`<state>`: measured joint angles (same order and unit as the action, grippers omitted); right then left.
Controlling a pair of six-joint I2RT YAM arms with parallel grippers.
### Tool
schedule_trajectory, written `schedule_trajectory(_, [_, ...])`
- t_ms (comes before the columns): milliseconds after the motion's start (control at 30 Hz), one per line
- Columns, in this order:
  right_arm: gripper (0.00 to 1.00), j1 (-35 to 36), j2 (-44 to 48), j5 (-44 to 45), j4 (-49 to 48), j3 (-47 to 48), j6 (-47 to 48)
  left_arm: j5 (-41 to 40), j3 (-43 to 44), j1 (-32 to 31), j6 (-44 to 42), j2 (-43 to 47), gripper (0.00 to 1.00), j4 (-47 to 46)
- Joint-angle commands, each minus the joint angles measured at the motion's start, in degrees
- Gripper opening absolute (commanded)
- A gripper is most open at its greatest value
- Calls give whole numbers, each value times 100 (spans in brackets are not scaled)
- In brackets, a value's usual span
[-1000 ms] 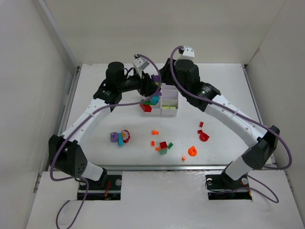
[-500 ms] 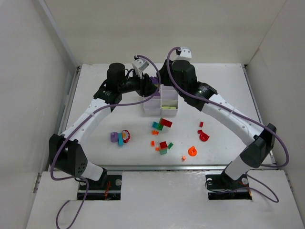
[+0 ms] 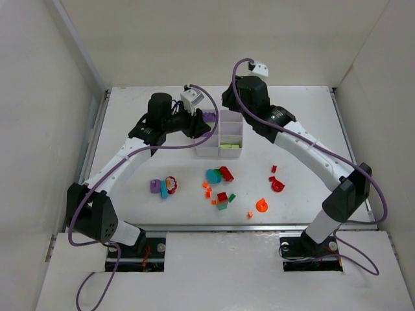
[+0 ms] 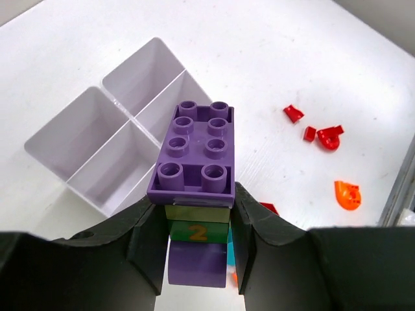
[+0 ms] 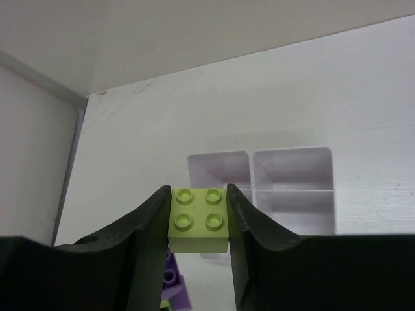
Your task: Sort the legos into containers by color
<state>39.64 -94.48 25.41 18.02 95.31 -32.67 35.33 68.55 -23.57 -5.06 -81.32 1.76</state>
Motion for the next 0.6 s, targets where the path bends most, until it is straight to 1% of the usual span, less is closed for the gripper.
schedule_trajectory(0, [0,-114,122,210,-71,260,-73,-114,-122,-16,-337,301,0,-62])
schedule_trajectory(133, [0,-245,9,96,210,260,-73,-298,-185,-16,-390,354,0,43])
schedule_trajectory(200, [0,-385,-114,96,490,260,-73,-588,-237,-16,-390,415,0,44])
schedule_trajectory(267, [0,-492,-386,9,991,129,5,-929,-316,-16,-460,529,0,96])
schedule_trajectory(300, [0,-553,-500,-201,1193,128,84,-1036,-316,-16,-461,529,0,97])
schedule_trajectory(333, [0,-615,-632,-316,1604,128,85,-1133,-395,-16,-513,608,0,97])
schedule_trajectory(367, [0,-676,-842,-422,1756,128,85,-1264,-482,36,-514,608,0,97])
schedule_trajectory(567, [0,-677,-1178,-1011,1916,-47,190,-1503,-668,37,-514,793,0,97])
